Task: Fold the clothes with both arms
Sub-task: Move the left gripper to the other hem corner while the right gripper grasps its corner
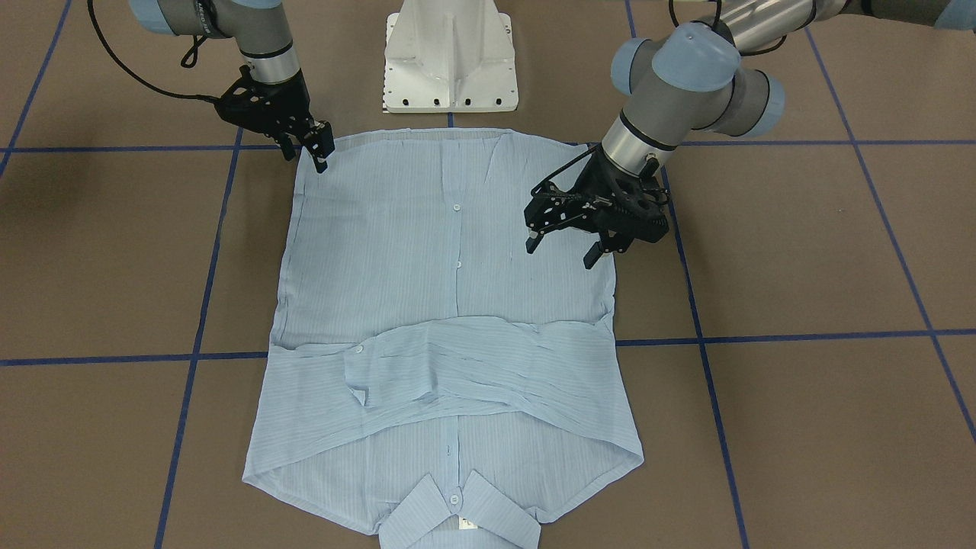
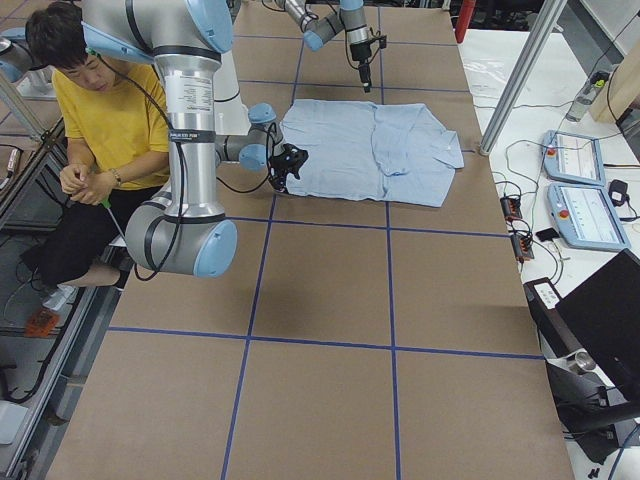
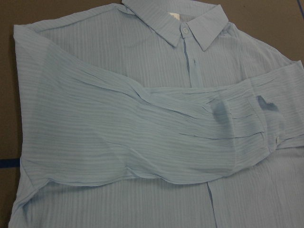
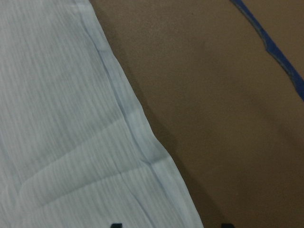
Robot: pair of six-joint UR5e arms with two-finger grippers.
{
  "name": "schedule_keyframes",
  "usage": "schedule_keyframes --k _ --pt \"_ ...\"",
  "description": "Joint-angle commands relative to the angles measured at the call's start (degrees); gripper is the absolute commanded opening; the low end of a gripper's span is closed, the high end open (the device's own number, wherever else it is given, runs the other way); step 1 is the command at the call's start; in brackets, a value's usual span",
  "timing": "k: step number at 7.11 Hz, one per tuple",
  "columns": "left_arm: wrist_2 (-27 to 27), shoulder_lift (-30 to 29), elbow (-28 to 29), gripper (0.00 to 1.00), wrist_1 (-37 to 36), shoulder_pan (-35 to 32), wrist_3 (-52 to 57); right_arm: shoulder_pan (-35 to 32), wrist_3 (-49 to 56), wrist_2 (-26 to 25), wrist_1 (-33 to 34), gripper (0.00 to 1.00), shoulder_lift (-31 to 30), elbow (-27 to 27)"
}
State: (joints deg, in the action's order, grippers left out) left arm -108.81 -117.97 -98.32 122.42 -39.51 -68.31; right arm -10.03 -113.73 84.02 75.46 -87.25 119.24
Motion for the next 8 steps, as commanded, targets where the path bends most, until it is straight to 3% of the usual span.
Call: schedule_keyframes --k 1,3,5,6,7,8 --pt "0.01 0.02 0.06 0.99 0.1 -0.04 0.02 0.53 0.0 0.0 -0.05 0.73 -0.02 0.03" --pt "0.01 -0.15 0.06 0.99 0.19 -0.13 0.02 1.33 0.0 0.0 0.04 0.72 -0.37 0.12" --pt "0.09 -0.15 0.06 0.99 0.19 -0.21 0.02 1.5 0.0 0.0 0.04 0.57 -0.72 0.12" --pt "0.09 -0.15 0.06 0.99 0.19 -0.21 0.02 1.59 -0.09 0.0 0.04 0.33 -0.81 0.21" --pt "0.09 -0.15 0.06 0.99 0.19 -0.21 0.02 1.76 -0.09 0.09 -0.05 0.19 -0.81 0.47" --pt "0.09 -0.15 0.15 0.99 0.02 -0.13 -0.07 2.29 -0.09 0.0 -0.05 0.18 -0.99 0.91"
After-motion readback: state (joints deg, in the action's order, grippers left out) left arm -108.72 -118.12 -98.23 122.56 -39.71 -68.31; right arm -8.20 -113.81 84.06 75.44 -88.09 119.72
